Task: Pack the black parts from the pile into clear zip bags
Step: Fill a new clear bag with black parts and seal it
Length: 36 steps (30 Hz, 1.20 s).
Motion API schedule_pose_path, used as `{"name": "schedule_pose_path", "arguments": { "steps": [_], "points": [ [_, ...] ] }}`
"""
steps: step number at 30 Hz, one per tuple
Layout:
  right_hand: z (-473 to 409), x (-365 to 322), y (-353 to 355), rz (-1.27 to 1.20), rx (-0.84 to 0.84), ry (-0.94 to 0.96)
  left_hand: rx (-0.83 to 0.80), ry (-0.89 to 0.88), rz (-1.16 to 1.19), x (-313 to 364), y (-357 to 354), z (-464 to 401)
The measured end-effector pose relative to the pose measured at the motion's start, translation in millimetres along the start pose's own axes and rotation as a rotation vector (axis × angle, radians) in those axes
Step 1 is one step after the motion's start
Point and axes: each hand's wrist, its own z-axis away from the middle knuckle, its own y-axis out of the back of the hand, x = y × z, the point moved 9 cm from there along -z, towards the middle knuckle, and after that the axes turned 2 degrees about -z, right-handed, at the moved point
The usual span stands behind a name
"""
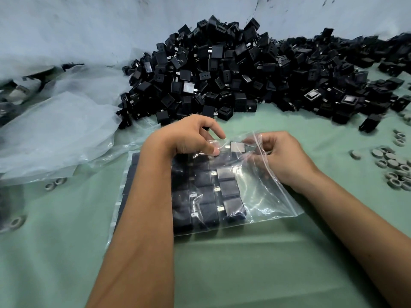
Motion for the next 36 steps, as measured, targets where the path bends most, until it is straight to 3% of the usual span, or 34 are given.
{"name": "schedule_pose_path", "arguments": {
  "steps": [6,11,20,23,26,29,33,36],
  "points": [
    [6,-4,2,0.077,0.138,0.054,0.015,-0.005,-0.011,0,-1,-3],
    [10,-13,-3,0.289,0.177,0.144,0.249,0.023,-0.114,2,4,-12],
    [19,-31,-8,0.444,0.2,0.329,0.362,0.003,-0.152,7,10,-12],
    [14,-19,-5,0.248,0.152,0.255,0.348,-0.041,-0.068,11,12,-9],
    [10,-5,8,-0.007,0.186,0.079,0.331,-0.064,-0.037,14,14,-7],
    [7,6,9,-0.254,0.113,-0.143,0.32,-0.066,-0.023,12,13,-7],
    [7,4,4,-0.29,0.082,-0.234,0.344,-0.054,0.008,8,20,-7],
    [7,6,-1,-0.451,0.113,-0.318,0.331,-0.049,0.045,4,23,-5]
  ]
}}
